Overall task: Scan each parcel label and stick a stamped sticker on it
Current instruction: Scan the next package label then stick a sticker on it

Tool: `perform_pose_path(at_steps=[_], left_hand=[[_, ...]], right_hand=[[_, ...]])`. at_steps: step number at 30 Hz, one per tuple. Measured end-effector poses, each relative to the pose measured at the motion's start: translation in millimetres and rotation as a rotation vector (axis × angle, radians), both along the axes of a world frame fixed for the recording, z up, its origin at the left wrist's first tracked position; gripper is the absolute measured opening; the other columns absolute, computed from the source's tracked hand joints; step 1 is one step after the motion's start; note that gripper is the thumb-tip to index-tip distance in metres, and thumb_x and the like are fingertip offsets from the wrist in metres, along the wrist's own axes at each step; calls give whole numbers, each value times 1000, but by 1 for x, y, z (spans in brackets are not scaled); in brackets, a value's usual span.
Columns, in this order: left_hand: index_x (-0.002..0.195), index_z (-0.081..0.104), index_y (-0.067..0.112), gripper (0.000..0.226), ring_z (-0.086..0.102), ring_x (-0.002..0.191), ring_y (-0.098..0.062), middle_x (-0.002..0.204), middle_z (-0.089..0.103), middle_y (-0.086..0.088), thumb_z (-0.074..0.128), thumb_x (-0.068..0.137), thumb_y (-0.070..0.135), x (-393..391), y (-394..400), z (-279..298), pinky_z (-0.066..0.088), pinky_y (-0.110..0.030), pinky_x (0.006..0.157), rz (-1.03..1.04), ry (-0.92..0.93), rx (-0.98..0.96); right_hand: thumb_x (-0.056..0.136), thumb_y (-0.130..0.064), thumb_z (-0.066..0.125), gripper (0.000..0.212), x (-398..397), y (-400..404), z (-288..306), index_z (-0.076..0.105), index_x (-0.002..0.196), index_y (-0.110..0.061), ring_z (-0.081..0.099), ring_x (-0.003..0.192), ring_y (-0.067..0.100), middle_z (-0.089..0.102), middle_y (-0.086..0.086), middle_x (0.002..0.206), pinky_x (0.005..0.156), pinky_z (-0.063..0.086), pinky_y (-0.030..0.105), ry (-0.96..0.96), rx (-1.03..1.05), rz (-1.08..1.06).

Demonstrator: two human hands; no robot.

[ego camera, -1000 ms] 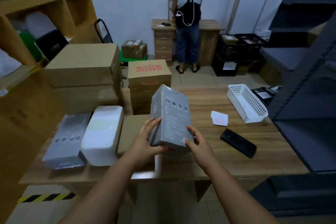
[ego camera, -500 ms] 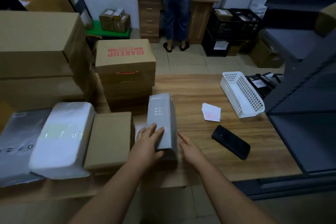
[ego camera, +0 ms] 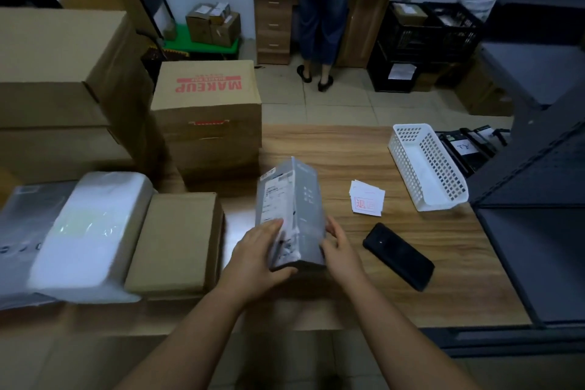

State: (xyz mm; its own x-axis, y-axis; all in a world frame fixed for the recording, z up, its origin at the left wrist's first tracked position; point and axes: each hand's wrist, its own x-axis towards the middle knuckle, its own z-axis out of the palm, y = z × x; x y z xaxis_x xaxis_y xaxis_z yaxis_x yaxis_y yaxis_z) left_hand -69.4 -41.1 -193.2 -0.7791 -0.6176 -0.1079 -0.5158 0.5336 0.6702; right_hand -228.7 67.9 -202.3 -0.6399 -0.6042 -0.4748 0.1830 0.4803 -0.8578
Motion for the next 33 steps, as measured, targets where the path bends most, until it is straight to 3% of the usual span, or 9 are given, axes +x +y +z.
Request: perform_pose_path(at_steps=[2,6,9,12,15,19,24,30,33], left_hand=[[150,32,33,81,23,144,-13,158,27,9,61,81,63,-10,12,-6,25,-38,117,0,-74,-81],[150,31,35,63,11,149,-18,164,10,7,46,94,60,-40,43,-18,19,-38,119,1,-287,-148],[140,44,29,55,23,144,-24,163,17,2,44,94,59,-62,60,-26,27,-38,114,80,-290,-173],[129,49,29,56,22,144,-28,159,25,-1,34,88,65,-76,68,-29,23,-43,115,130,-353,-284],[131,49,33,59,17,147,-29,159,28,-2,32,86,68,-82,81,-32,15,-46,118,117,-342,-361],[141,40,36,64,9,150,-25,162,18,0,33,88,71,-94,89,-35,7,-44,120,108,-401,-311],[138,48,34,89,16,149,-26,160,26,1,13,70,80,-100,86,-31,15,-45,118,137,-387,-330],[137,55,22,81,34,141,-32,151,42,-7,26,79,71,-84,92,-28,30,-48,111,208,-350,-379],[126,62,18,64,49,127,-31,136,56,-9,42,83,61,-67,93,-23,41,-47,101,276,-346,-423]], right_hand=[[100,-35,51,51,-12,12,-4,34,148,-39,64,103,13,56,-6,132,73,57,29,99,52,1],[100,-41,49,45,-35,34,-20,43,145,-34,57,114,14,53,-1,135,97,51,37,267,157,237],[99,-43,50,47,-62,53,-31,45,145,-30,54,122,14,54,-1,141,106,43,35,258,152,377],[98,-41,54,49,-107,85,-39,47,142,-23,43,132,21,48,1,144,106,34,31,573,206,344],[93,-55,51,63,-148,126,-51,30,150,-38,29,139,23,30,-1,154,110,29,40,858,530,529],[92,-57,49,76,-162,142,-66,9,154,-43,21,141,26,19,5,158,111,25,43,853,668,712],[82,-57,56,82,-169,142,-57,17,153,-42,28,134,24,31,3,147,107,31,41,851,591,752],[74,-54,63,78,-164,134,-7,34,146,-45,30,126,19,43,-2,132,104,35,37,735,422,619],[70,-55,63,77,-158,122,42,41,143,-47,34,126,19,45,-5,118,103,39,36,689,352,652]])
